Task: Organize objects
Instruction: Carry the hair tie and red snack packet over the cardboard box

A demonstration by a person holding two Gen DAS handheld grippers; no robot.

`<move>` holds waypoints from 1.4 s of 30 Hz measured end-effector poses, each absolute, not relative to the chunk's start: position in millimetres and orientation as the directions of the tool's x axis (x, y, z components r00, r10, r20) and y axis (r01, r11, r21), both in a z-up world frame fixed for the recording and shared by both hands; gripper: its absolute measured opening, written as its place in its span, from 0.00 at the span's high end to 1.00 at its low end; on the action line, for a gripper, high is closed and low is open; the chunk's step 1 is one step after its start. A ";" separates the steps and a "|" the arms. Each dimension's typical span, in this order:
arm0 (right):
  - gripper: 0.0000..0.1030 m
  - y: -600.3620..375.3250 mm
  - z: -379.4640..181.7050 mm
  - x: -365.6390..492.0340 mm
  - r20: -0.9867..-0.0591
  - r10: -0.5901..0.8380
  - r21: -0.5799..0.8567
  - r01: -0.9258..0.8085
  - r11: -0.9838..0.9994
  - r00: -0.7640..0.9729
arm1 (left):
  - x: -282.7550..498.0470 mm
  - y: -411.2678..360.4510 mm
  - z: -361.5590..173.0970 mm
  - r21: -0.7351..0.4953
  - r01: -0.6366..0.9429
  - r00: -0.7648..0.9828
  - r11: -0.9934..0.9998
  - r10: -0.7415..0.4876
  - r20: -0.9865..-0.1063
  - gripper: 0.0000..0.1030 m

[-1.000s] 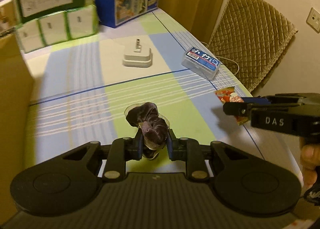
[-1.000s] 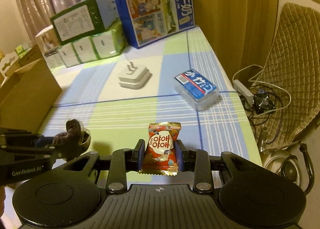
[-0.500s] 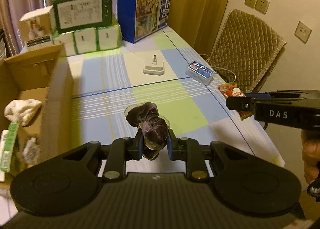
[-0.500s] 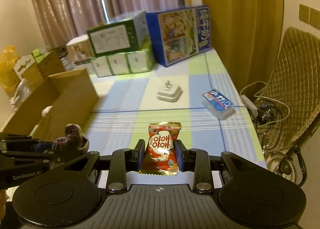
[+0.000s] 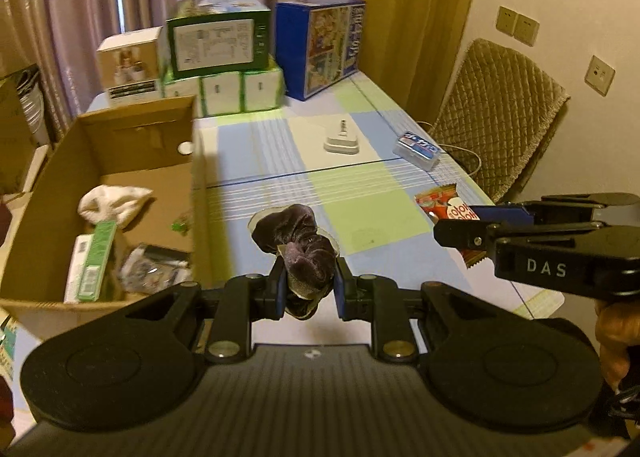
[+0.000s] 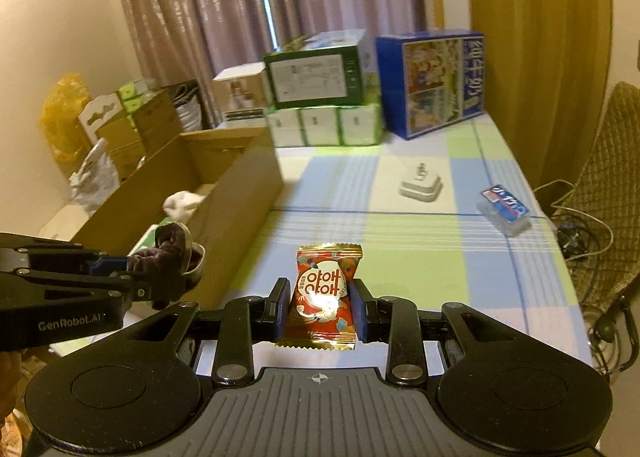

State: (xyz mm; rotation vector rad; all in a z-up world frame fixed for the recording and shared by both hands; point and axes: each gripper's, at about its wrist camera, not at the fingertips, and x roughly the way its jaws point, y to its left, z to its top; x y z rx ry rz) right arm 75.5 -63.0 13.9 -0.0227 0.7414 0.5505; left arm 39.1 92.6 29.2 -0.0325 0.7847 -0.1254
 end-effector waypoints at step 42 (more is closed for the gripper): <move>0.72 91.4 12.9 51.7 -0.643 0.608 0.134 -0.713 0.688 0.465 | -11.7 236.2 48.8 -0.056 -0.151 0.725 0.987 0.072 -0.685 0.82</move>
